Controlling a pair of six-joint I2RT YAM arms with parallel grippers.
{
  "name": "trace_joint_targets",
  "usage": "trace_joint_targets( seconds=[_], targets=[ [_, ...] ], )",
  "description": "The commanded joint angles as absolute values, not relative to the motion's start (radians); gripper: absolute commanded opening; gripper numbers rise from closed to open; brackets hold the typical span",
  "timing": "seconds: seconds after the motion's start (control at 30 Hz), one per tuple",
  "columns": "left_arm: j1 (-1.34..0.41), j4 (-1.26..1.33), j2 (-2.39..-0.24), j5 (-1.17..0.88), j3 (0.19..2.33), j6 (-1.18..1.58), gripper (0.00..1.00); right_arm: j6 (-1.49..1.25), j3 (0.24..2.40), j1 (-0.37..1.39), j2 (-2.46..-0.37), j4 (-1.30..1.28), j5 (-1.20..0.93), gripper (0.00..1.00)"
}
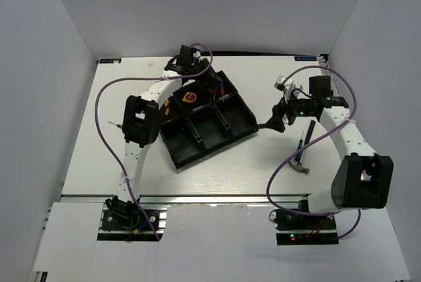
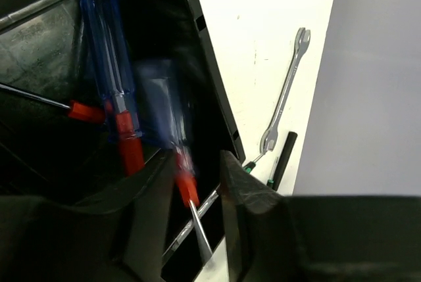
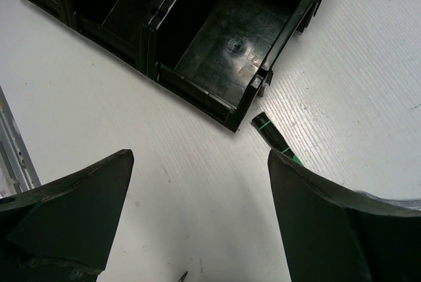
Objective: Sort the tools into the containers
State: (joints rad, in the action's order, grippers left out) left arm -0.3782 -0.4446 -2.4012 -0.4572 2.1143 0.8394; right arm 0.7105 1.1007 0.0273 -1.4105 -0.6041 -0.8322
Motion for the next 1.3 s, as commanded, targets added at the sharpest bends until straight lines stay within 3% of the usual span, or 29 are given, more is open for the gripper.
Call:
trace_joint_targets(
  seconds=[0.0,0.43,0.57,0.8,0.87,0.97,1.1,1.27],
  targets=[
    [-0.382,-0.448,-2.37,-0.457,2.16,0.828,0.46,0.709,1.131,0.025,-1.405,-0.615,-0.834,0.89],
    [-0.351,-0.466,-2.212,-0.423,2.158,0.743,0.47,0.652,1.184,0.011,-1.445,-0.635,-0.783,0.89],
    [-0.315,-0.466,-2.03,-0.359,2.019,0.613,0.51,0.608,1.203,-0.017,-1.46,-0.617,-0.723,0.89],
    [-0.12,-0.367,-1.572,-0.318,1.462,0.554,0.6,0.632,1.23,-0.023,-1.529,-0.663,-0.664,0.89],
    [-0.031,-0.35,-1.485,-0.319,1.346,0.558,0.65,0.714,1.236,-0.026,-1.54,-0.705,-0.698,0.89],
    [0.099,-0.342,-1.352,-0.328,1.159,0.563,0.69,1.058,1.223,-0.029,-1.554,-0.77,-0.761,0.89],
    [0.212,-0.354,-1.266,-0.373,0.997,0.554,0.7,1.431,1.224,-0.029,-1.595,-0.888,-0.787,0.89],
    [0.281,-0.374,-1.239,-0.373,0.93,0.543,0.7,1.568,1.305,-0.029,-1.727,-0.926,-0.761,0.89]
  ],
)
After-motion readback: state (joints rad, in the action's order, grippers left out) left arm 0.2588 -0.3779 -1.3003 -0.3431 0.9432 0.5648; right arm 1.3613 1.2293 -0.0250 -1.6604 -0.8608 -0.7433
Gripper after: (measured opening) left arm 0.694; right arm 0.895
